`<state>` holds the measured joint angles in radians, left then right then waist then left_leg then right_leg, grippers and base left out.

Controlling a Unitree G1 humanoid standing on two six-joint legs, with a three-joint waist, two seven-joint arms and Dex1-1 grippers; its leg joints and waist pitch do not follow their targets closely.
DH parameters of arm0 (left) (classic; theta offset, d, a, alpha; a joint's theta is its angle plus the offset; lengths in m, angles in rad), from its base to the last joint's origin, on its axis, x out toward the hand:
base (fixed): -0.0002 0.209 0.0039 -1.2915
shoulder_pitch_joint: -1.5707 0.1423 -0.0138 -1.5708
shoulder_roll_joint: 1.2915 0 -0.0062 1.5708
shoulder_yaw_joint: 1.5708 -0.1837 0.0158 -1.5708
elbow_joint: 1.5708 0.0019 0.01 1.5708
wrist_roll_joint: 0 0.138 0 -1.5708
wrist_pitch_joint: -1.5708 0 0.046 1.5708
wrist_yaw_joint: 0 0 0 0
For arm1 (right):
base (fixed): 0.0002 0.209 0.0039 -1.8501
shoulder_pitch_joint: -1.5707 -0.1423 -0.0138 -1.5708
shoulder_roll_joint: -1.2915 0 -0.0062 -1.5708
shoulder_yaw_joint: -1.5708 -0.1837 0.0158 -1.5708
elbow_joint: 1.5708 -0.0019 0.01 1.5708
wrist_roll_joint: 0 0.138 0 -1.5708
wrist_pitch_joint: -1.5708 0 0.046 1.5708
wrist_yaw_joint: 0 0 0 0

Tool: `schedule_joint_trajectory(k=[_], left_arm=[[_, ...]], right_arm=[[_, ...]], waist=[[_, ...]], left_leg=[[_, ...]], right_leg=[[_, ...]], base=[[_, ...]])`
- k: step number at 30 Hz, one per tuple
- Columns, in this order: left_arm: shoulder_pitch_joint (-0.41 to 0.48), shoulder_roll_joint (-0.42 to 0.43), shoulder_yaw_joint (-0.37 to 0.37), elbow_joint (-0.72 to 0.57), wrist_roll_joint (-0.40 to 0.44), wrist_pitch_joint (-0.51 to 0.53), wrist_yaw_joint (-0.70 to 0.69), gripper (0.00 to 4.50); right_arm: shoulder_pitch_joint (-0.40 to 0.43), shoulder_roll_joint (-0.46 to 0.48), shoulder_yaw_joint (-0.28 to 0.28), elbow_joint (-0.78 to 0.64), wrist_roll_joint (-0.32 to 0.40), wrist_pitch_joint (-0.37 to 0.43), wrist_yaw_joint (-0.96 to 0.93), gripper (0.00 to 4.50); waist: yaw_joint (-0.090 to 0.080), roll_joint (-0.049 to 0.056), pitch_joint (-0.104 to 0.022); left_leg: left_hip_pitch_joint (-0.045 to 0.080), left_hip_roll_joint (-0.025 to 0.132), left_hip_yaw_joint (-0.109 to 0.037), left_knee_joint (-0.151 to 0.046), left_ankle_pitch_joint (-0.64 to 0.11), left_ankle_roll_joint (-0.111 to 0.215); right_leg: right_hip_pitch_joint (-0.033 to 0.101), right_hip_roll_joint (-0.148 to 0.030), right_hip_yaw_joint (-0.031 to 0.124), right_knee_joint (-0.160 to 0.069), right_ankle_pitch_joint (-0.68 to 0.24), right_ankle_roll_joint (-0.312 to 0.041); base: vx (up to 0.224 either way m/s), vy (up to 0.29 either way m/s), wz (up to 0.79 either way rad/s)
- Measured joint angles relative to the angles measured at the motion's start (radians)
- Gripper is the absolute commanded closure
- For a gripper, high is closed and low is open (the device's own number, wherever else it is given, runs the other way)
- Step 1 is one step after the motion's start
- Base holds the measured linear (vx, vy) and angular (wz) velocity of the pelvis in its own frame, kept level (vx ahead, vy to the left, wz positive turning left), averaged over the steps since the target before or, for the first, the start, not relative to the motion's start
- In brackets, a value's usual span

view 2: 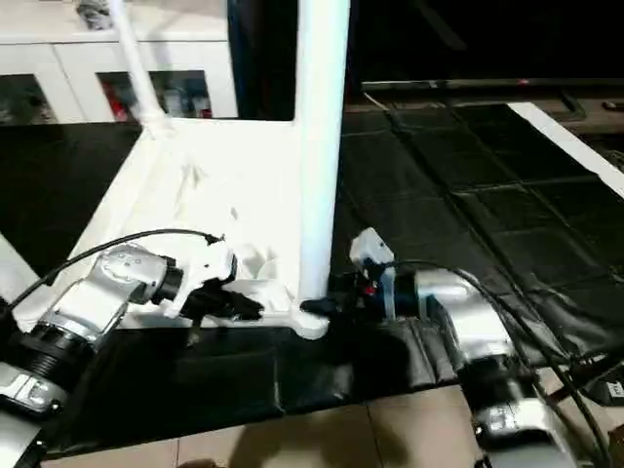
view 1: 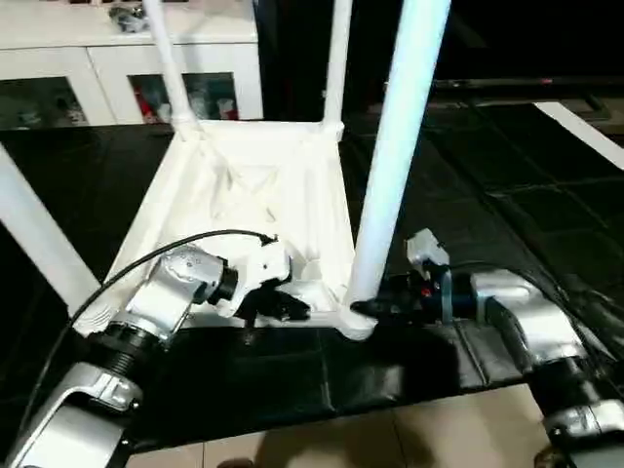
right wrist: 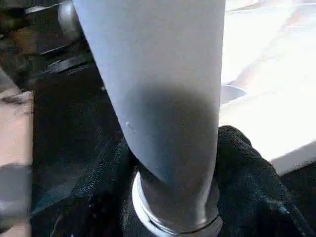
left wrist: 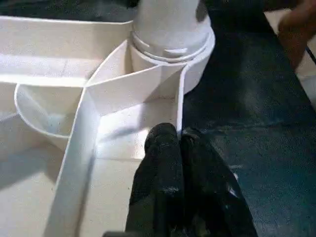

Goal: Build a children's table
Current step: Rotate leg to tighten

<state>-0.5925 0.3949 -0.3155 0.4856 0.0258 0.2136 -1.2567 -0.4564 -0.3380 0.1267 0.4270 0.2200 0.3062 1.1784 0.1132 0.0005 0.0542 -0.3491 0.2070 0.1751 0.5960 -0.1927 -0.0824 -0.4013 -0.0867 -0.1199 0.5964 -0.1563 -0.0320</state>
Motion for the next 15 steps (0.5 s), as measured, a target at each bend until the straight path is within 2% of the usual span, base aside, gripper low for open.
schedule_joint_trajectory(k=[2, 5, 6, 9, 14, 15], left_arm=[[0.0, -0.028, 0.028, 0.001, 0.007, 0.056, 0.07, 4.5], [-0.001, -0.101, 0.071, 0.005, 0.009, 0.144, 0.201, 4.5], [-0.003, -0.127, 0.086, 0.009, 0.009, 0.17, 0.247, 4.5], [-0.007, -0.18, 0.115, 0.013, 0.008, 0.213, 0.343, 4.5], [-0.024, -0.251, 0.152, 0.038, 0.01, 0.241, 0.476, 4.5], [-0.028, -0.255, 0.152, 0.041, 0.01, 0.242, 0.484, 4.5]], right_arm=[[0.0, 0.047, -0.031, -0.005, -0.017, 0.022, -0.118, 2.48], [-0.013, 0.125, -0.083, -0.003, -0.056, 0.054, -0.323, 2.49], [-0.027, 0.155, -0.093, 0.008, -0.071, 0.062, -0.399, 2.5], [-0.069, 0.211, -0.117, 0.042, -0.097, 0.076, -0.542, 2.51], [-0.138, 0.266, -0.139, 0.111, -0.135, 0.075, -0.694, 2.51], [-0.146, 0.267, -0.14, 0.118, -0.141, 0.069, -0.699, 1.96]], waist=[[-0.012, 0.001, 0.0], [-0.042, 0.001, -0.001], [-0.056, 0.002, -0.001], [-0.078, 0.002, -0.001], [-0.085, 0.002, -0.001], [-0.085, 0.002, -0.001]], left_leg=[[0.0, 0.0, 0.0, 0.0, 0.0, -0.001], [0.0, 0.0, -0.001, 0.0, 0.001, -0.002], [0.0, -0.001, -0.003, 0.0, 0.001, -0.002], [0.0, -0.001, -0.005, 0.0, 0.001, -0.002], [-0.001, 0.0, -0.006, 0.0, 0.001, -0.002], [-0.002, -0.001, -0.005, -0.001, 0.0, -0.002]], right_leg=[[0.0, 0.0, 0.0, 0.0, 0.0, 0.0], [0.001, 0.0, -0.002, -0.001, 0.0, 0.001], [0.001, 0.0, -0.004, -0.003, 0.0, 0.001], [-0.001, 0.0, -0.006, -0.004, 0.0, 0.001], [-0.002, 0.001, -0.006, -0.003, 0.0, 0.001], [-0.003, 0.001, -0.006, -0.003, 0.0, 0.0]], base=[[0.0, 0.0, 0.0], [0.0, 0.0, 0.0], [0.0, 0.0, 0.0], [0.0, 0.0, 0.0], [0.0, 0.0, 0.0], [0.0, 0.0, 0.0]])
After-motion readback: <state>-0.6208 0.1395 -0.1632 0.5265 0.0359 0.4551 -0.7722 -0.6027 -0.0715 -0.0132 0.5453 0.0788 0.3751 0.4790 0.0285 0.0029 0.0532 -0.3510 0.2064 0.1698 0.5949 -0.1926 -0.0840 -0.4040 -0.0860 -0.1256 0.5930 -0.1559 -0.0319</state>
